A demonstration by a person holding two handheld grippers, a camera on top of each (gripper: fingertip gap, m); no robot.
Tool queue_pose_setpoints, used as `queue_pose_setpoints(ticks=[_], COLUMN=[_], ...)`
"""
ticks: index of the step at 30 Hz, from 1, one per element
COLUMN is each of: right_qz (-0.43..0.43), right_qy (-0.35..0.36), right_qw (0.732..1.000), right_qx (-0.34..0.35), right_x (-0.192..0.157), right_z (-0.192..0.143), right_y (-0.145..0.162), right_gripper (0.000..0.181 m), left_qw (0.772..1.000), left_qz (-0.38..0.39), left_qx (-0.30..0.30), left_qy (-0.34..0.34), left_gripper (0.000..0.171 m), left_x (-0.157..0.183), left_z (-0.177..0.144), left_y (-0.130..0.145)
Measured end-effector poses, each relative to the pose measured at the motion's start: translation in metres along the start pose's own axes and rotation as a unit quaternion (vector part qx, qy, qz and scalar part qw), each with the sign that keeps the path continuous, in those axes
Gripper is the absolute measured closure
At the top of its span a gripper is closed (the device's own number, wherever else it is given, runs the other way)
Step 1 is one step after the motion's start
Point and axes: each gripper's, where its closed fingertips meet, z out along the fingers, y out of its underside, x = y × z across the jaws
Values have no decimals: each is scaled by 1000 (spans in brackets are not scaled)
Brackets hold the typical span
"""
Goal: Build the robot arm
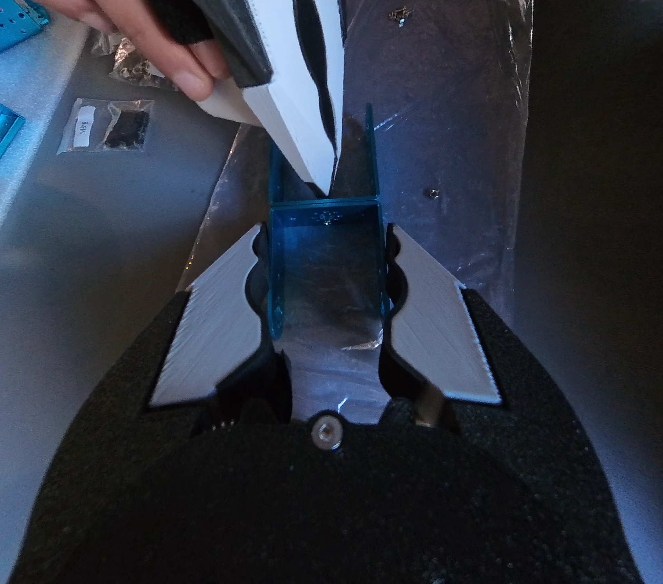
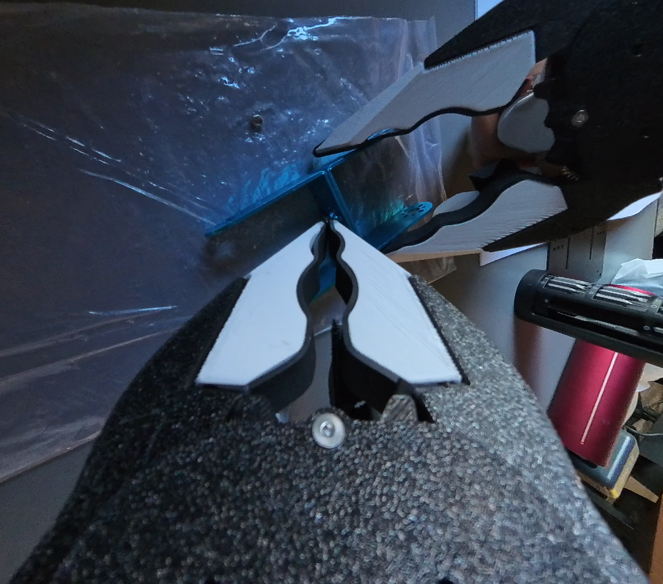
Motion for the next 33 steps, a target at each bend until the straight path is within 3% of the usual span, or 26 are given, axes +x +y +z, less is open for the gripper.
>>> queue_pose_setpoints(ticks=[20, 33], right_qz=[2, 199], right_qy=[22, -7], right_qw=[1000, 980], right_qx=[7, 1], right_x=[5, 4], right_z=[0, 1], right_y=[1, -1], right_gripper=[181, 181], left_qw=[1000, 1000], left_qz=[2, 5], left_qx=[0, -1], left_qy=[-1, -5], left_gripper=[106, 106], left_x=[0, 0], left_z=[0, 0], left_y=[0, 1])
